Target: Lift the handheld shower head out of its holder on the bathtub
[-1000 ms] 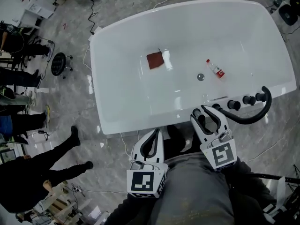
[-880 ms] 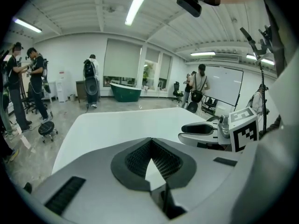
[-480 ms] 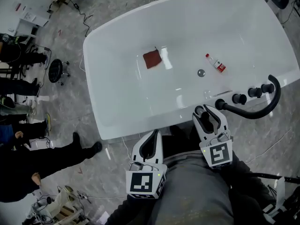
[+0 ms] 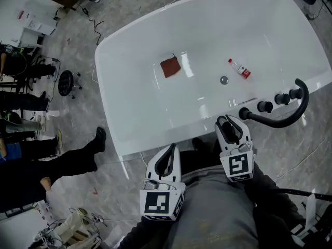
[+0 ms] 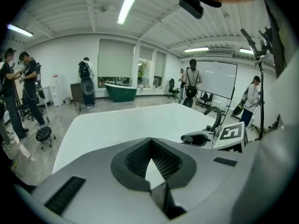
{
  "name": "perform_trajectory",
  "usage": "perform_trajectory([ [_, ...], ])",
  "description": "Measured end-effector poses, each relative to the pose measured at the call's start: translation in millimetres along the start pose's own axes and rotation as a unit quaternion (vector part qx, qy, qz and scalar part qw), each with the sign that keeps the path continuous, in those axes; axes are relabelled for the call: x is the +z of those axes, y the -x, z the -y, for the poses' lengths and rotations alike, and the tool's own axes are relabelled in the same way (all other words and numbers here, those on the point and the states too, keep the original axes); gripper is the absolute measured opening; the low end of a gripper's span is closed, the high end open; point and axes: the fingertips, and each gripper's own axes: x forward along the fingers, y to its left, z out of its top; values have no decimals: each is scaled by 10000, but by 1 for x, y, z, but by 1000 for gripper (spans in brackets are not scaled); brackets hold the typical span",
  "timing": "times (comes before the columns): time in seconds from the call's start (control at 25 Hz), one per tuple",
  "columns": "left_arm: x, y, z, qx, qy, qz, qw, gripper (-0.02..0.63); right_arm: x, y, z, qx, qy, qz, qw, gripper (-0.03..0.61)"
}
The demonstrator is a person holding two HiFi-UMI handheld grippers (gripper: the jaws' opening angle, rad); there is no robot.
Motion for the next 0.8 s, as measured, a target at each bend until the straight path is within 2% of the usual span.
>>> perform_trajectory([
  [0.48, 15, 3, -2, -23, -54, 106, 9999, 3, 0, 0, 0, 59, -191, -59, 9998, 138],
  [0.8, 54, 23, -7, 36, -17, 234, 9997, 4, 62, 17, 7, 140, -238, 236, 9993, 138],
])
